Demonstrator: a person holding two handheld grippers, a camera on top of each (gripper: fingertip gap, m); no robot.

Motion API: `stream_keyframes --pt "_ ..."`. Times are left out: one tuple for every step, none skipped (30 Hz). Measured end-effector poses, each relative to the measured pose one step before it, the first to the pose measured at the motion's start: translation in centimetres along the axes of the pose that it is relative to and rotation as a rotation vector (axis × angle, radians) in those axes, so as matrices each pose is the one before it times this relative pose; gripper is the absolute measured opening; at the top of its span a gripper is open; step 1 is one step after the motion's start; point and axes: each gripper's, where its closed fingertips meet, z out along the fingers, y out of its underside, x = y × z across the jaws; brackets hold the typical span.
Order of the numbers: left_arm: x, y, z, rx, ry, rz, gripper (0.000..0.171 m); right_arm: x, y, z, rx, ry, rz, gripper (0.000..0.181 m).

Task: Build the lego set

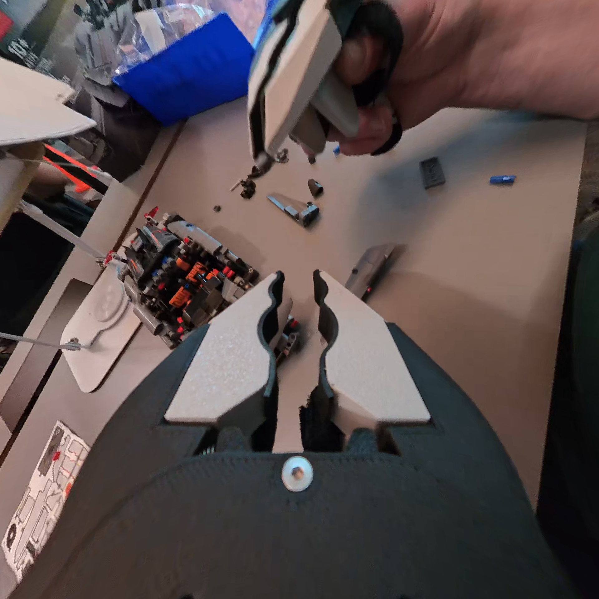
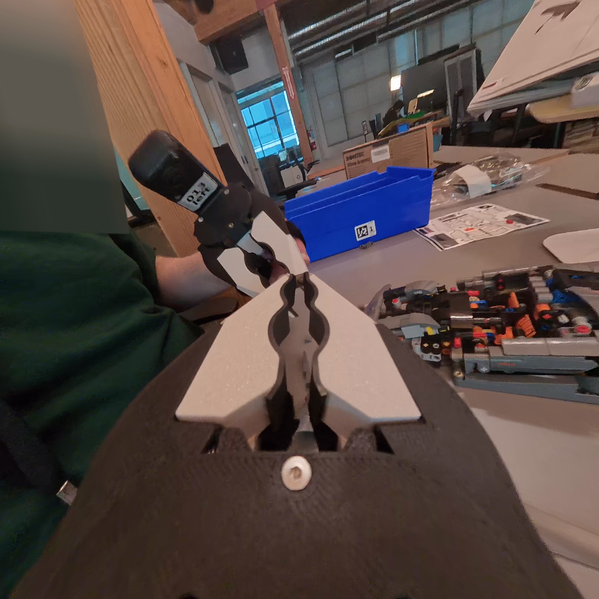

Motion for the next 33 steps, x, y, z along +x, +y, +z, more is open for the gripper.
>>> stream_keyframes --pt "-0.198 -0.616 -0.064 0.02225 -0.0298 0.0035 0.018 -0.028 0.369 0.203 -0.0193 -0.0044 0.0061 0.003" --pt "-0.234 -0.703 -0.035 0.02245 -0.0297 0.0091 0.018 -0.082 0.363 0.216 -0.0183 -0.0086 0.0076 0.003" --pt "-0.053 -0.688 -0.001 0.01923 -0.0178 0.0197 0.019 -0.226 0.303 0.195 -0.0137 -0.0202 0.0138 0.003" --pt "-0.166 -0.613 0.008 0.01432 -0.0258 0.0290 0.019 -0.191 0.233 0.163 -0.0091 -0.0201 0.0183 0.003" --pt "-0.040 -0.493 0.038 0.00927 -0.0138 0.0273 0.019 -0.038 0.223 0.133 -0.0076 -0.0111 0.0173 0.003" --pt "0.034 -0.378 0.095 0.00395 -0.0031 0.0205 0.019 -0.056 0.209 0.092 -0.0073 -0.0119 0.0163 0.003" --pt "-0.069 -0.296 0.080 0.00263 -0.0095 0.0192 0.019 -0.133 0.147 0.062 -0.0043 -0.0166 0.0162 0.003" --pt "-0.085 -0.214 0.087 0.00143 -0.0098 0.0189 0.018 -0.101 0.052 0.049 0.0003 -0.0133 0.0132 0.003" --pt "0.062 -0.148 0.085 0.00006 0.0004 0.0162 0.017 -0.066 0.060 0.020 -0.0001 -0.0099 0.0102 0.003" --pt "0.025 -0.096 0.088 -0.00145 -0.0031 0.0145 0.015 -0.008 0.099 0.005 -0.0036 -0.0058 0.0090 0.003" --pt "0.019 0.014 0.084 -0.00719 -0.0070 0.0194 0.014 0.029 0.090 0.001 -0.0022 -0.0036 0.0081 0.003" --pt "0.060 0.017 0.048 -0.00689 -0.0083 0.0228 0.010 -0.032 0.023 -0.012 0.0014 -0.0077 0.0100 0.003" --pt "0.106 -0.064 -0.003 -0.00050 -0.0055 0.0208 0.007 -0.056 -0.013 -0.014 0.0038 -0.0108 0.0134 0.003" --pt "0.081 -0.038 0.054 -0.00305 -0.0066 0.0142 0.004 -0.042 -0.044 -0.043 0.0063 -0.0110 0.0157 0.003" --pt "0.090 0.076 0.107 -0.00896 -0.0046 0.0108 0.003 0.016 0.001 -0.034 0.0030 -0.0065 0.0130 0.003" --pt "0.086 0.102 0.074 -0.00773 -0.0033 0.0092 0.003 0.079 0.101 0.010 -0.0042 -0.0008 0.0099 0.003" --pt "-0.002 0.014 0.030 0.00183 -0.0041 0.0022 0.003 0.058 0.060 -0.004 -0.0012 -0.0021 0.0092 0.003" --pt "0.001 -0.008 0.000 0.00492 -0.0004 -0.0058 0.003 -0.007 -0.016 -0.009 0.0031 -0.0052 0.0097 0.003" --pt "0.055 0.092 0.021 -0.00085 0.0046 -0.0048 0.002 0.041 0.033 0.019 -0.0001 -0.0024 0.0077 0.003" --pt "0.059 0.091 0.011 -0.00242 0.0033 0.0010 0.002 0.066 0.098 0.030 -0.0033 0.0000 0.0071 0.003" --pt "0.050 0.055 0.015 -0.00134 0.0006 0.0018 0.002 0.048 0.079 0.023 -0.0016 -0.0028 0.0109 0.003" --pt "0.037 0.028 0.012 0.00055 0.0005 -0.0011 0.002 0.024 0.021 -0.001 0.0014 -0.0054 0.0123 0.003" --pt "0.064 0.105 0.058 -0.00370 0.0072 -0.0085 0.002 0.056 0.040 0.012 -0.0010 -0.0014 0.0079 0.003" --pt "-0.018 0.123 0.059 -0.00277 0.0037 -0.0115 0.002 0.107 0.041 0.028 -0.0032 0.0074 -0.0018 0.003" --pt "-0.088 0.037 0.026 0.00365 -0.0028 -0.0071 0.002 0.106 -0.043 0.011 0.0004 0.0106 -0.0100 0.004" --pt "-0.056 0.007 0.030 0.00504 0.0017 -0.0138 0.001 0.049 -0.095 0.004 0.0040 0.0070 -0.0089 0.004" --pt "-0.062 0.025 0.056 0.00237 0.0070 -0.0260 0.001 0.094 -0.063 0.000 0.0032 0.0078 -0.0050 0.005" --pt "-0.097 0.003 0.061 0.00679 0.0054 -0.0252 0.001 0.154 -0.108 0.007 0.0052 0.0125 -0.0087 0.007" --pt "-0.042 -0.055 0.042 0.01093 0.0075 -0.0222 0.001 0.095 -0.134 -0.010 0.0058 0.0118 -0.0121 0.008" --pt "-0.047 -0.010 0.060 0.00654 0.0091 -0.0290 0.001 -0.001 -0.114 -0.022 0.0021 0.0078 -0.0164 0.009" --pt "-0.096 0.079 0.090 0.00064 0.0074 -0.0360 0.001 -0.042 -0.147 -0.031 0.0020 0.0113 -0.0259 0.010" --pt "-0.138 -0.029 0.010 0.01059 0.0032 -0.0277 0.001 0.062 -0.198 -0.056 0.0046 0.0203 -0.0320 0.011" --pt "-0.102 -0.109 -0.046 0.01552 0.0103 -0.0325 0.001 0.140 -0.157 -0.101 0.0022 0.0253 -0.0328 0.012"
